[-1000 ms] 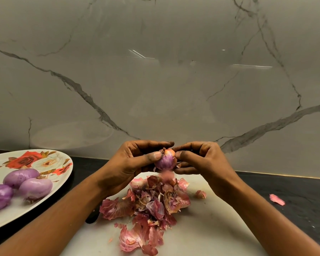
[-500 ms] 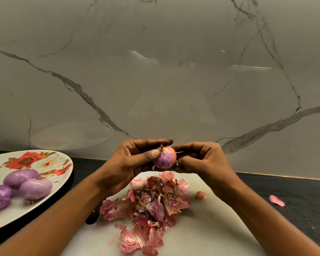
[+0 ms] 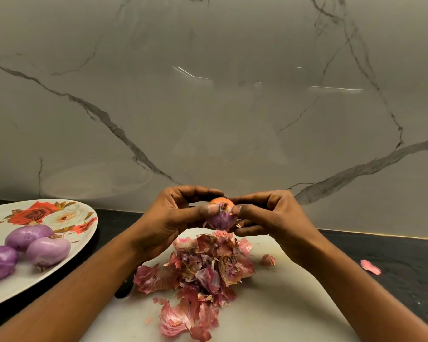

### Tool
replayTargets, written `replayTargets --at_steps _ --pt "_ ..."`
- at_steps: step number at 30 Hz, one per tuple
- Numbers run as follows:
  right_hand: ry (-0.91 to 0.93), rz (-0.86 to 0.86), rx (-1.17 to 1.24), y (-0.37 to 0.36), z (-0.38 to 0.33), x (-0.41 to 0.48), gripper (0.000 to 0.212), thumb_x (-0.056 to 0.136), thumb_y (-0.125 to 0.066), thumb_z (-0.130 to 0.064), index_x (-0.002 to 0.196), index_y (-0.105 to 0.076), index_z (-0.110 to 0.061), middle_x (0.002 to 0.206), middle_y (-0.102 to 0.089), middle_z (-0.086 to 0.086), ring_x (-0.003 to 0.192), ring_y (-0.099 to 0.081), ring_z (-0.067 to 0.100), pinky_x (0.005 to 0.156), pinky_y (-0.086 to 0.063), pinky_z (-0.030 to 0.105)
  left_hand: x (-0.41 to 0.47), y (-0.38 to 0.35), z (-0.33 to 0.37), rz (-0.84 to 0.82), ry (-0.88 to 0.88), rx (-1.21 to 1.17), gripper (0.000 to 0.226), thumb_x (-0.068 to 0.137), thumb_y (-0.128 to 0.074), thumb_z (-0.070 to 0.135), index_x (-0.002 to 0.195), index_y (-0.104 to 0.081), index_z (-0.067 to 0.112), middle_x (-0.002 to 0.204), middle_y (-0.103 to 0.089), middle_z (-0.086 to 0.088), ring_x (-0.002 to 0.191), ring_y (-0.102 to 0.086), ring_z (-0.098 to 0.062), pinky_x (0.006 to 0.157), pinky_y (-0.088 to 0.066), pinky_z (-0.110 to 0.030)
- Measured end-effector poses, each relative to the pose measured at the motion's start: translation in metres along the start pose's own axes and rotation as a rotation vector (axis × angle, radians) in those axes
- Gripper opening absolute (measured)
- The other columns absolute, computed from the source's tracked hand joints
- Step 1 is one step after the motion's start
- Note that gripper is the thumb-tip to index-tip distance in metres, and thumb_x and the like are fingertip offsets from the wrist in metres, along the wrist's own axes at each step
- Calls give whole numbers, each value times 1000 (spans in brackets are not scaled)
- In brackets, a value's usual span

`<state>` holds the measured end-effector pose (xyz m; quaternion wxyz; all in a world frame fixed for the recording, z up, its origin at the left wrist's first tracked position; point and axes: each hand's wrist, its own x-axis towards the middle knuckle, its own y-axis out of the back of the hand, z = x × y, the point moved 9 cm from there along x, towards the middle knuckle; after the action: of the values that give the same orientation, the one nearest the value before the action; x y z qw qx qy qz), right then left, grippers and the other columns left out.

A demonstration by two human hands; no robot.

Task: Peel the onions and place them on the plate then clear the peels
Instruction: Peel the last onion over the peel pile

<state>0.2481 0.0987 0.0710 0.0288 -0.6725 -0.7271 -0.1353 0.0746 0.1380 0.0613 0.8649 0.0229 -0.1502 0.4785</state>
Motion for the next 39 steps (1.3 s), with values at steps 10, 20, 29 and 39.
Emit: replayTargets --at_steps 10,20,29,39 --pt "72 37 -70 3 -3 1 30 93 -66 11 110 -80 -9 92 -82 12 77 -79 26 71 -64 29 -1 -2 0 -36 11 -61 30 83 -72 10 111 -83 11 124 -75 -18 117 -72 -34 88 -64 -33" --pt "8 -4 35 -1 2 2 36 82 -80 -24 115 -78 -7 100 -81 15 90 -80 31 80 -67 33 2 0 -1 -7 4 -73 38 88 -68 11 125 -73 5 126 -75 -15 119 -72 -31 88 -64 -33" --pt "-20 40 70 2 5 3 31 81 -81 -13 109 -74 1 96 -81 17 92 -80 29 76 -65 27 5 8 1 71 -48 -80 43 82 -72 10 124 -72 5 125 -76 -11 115 -73 -32 93 -64 -41" --pt "-60 94 -11 15 11 5 14 84 -82 5 97 -76 4 93 -80 19 91 -80 35 85 -66 39 6 8 4 31 -91 -80 40 91 -64 11 130 -69 7 133 -73 -8 125 -69 -26 97 -61 -35"
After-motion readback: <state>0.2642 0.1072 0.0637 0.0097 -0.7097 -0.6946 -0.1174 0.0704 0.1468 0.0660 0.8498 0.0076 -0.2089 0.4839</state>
